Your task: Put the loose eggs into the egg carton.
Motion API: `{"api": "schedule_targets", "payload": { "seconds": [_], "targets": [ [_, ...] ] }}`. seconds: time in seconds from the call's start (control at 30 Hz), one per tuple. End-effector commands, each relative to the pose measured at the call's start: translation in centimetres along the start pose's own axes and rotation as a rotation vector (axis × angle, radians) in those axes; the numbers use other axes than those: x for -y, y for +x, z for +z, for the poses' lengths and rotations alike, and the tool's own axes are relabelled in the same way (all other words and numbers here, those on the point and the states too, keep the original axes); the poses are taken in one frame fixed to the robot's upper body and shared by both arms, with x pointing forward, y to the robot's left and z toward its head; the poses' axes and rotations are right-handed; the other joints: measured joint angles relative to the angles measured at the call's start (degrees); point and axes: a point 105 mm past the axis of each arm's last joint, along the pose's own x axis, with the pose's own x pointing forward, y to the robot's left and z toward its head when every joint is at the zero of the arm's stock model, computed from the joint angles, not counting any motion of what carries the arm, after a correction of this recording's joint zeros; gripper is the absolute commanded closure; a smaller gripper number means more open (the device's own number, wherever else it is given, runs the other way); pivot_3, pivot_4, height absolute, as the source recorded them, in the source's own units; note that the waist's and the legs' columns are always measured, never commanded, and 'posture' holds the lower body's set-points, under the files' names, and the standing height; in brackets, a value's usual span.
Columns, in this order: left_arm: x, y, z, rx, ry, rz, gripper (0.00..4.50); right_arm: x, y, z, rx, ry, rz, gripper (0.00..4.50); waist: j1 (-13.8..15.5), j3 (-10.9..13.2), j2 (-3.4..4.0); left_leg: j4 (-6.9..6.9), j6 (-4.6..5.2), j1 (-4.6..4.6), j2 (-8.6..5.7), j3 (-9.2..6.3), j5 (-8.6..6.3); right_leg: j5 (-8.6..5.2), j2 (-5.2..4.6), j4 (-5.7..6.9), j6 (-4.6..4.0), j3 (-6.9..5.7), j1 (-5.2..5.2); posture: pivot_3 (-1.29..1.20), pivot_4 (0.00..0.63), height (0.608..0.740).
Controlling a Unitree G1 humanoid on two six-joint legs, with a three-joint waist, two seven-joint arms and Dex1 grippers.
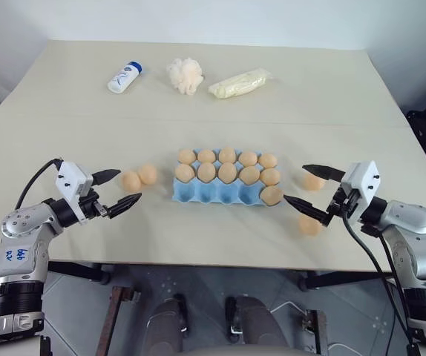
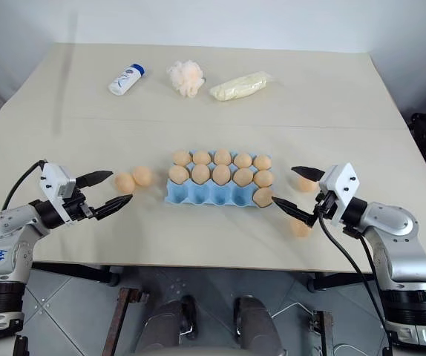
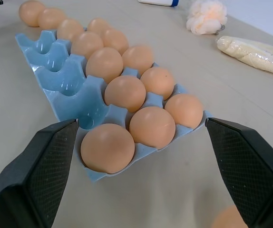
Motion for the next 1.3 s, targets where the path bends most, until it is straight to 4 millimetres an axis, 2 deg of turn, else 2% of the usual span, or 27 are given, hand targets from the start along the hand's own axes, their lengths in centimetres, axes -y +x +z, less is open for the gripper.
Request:
{"api": "schedule_targets", "payload": {
  "seconds": [0.03, 0.1, 0.2, 0.33, 0.53, 0.67, 0.87, 1.0, 1.3],
  "targets": [
    [0.1, -0.1, 1.2, 0.021, 0.061, 0.0, 0.0, 0.3, -0.1, 1.0, 0.028, -0.042, 0.001, 0.04, 0.0, 0.0, 0.0, 0.0, 0.0, 0.0, 0.0, 0.0, 0.0, 0.0, 0.0, 0.0, 0.0, 0.0, 0.0, 0.0, 0.15, 0.74],
    [0.4, 0.3, 1.5, 0.045, 0.049, -0.025, 0.0, 0.4, -0.3, 1.2, 0.029, -0.046, -0.008, 0.04, 0.01, 0.0, 0.0, 0.0, 0.0, 0.0, 0.0, 0.0, 0.0, 0.0, 0.0, 0.0, 0.0, 0.0, 0.0, 0.0, 0.15, 0.74],
    [2.2, 1.1, 2.3, 0.085, 0.067, -0.135, 0.0, 0.7, -1.4, 1.6, 0.03, -0.052, -0.05, 0.04, 0.06, 0.0, 0.0, -0.01, 0.0, 0.0, 0.0, 0.0, 0.0, 0.0, -0.01, 0.0, 0.0, 0.0, 0.0, 0.0, 0.15, 0.74],
    [5.3, 2.6, 2.7, 0.09, 0.126, -0.326, 0.0, 0.9, -4.2, 1.7, 0.007, -0.041, -0.147, 0.04, 1.24, 0.0, 0.0, -0.05, 0.0, -0.03, -0.01, 0.0, 0.0, 0.0, 0.0, -0.09, 0.0, -0.01, 0.0, 0.0, 0.15, 0.74],
    [8.2, 4.4, 3.1, 0.104, 0.225, -0.535, 0.0, -0.6, -9.0, 0.6, -0.075, 0.006, -0.266, 0.04, 1.64, 0.0, 0.01, -0.05, 0.0, -0.03, -0.01, -0.01, -0.03, 0.0, 0.02, -0.19, 0.0, -0.02, 0.06, 0.0, 0.15, 0.74],
    [9.0, 5.5, 3.3, 0.117, 0.234, -0.602, 0.0, -2.2, -10.0, -0.8, -0.131, 0.04, -0.263, 0.04, 1.15, -0.01, 0.01, -0.04, 0.03, -0.01, -0.04, -0.01, -0.03, 0.02, 0.02, -0.21, 0.03, 0.0, 0.1, 0.0, 0.15, 0.74],
    [8.9, 6.3, 2.9, 0.1, 0.236, -0.642, 0.0, -3.7, -9.8, -2.6, -0.174, 0.111, -0.218, 0.04, 1.11, -0.01, 0.01, 0.01, 0.04, 0.03, -0.03, -0.03, -0.02, 0.03, 0.09, -0.2, 0.04, 0.01, 0.1, 0.0, 0.15, 0.74],
    [8.5, 6.2, 2.8, 0.1, 0.233, -0.618, 0.0, -3.2, -7.2, -3.4, -0.148, 0.141, -0.197, 0.04, 1.03, -0.01, -0.02, 0.03, 0.06, 0.01, -0.03, -0.04, -0.02, 0.04, 0.08, -0.22, 0.06, 0.01, 0.1, 0.0, 0.15, 0.74],
    [8.6, 5.8, 2.9, 0.107, 0.232, -0.578, 0.0, -3.3, -4.4, -6.3, -0.178, 0.193, -0.102, 0.04, 1.48, -0.01, -0.02, 0.03, 0.29, -0.04, -0.04, -0.07, 0.07, 0.02, 0.06, -0.22, 0.05, -0.01, 0.1, 0.0, 0.15, 0.74]
  ]
}}
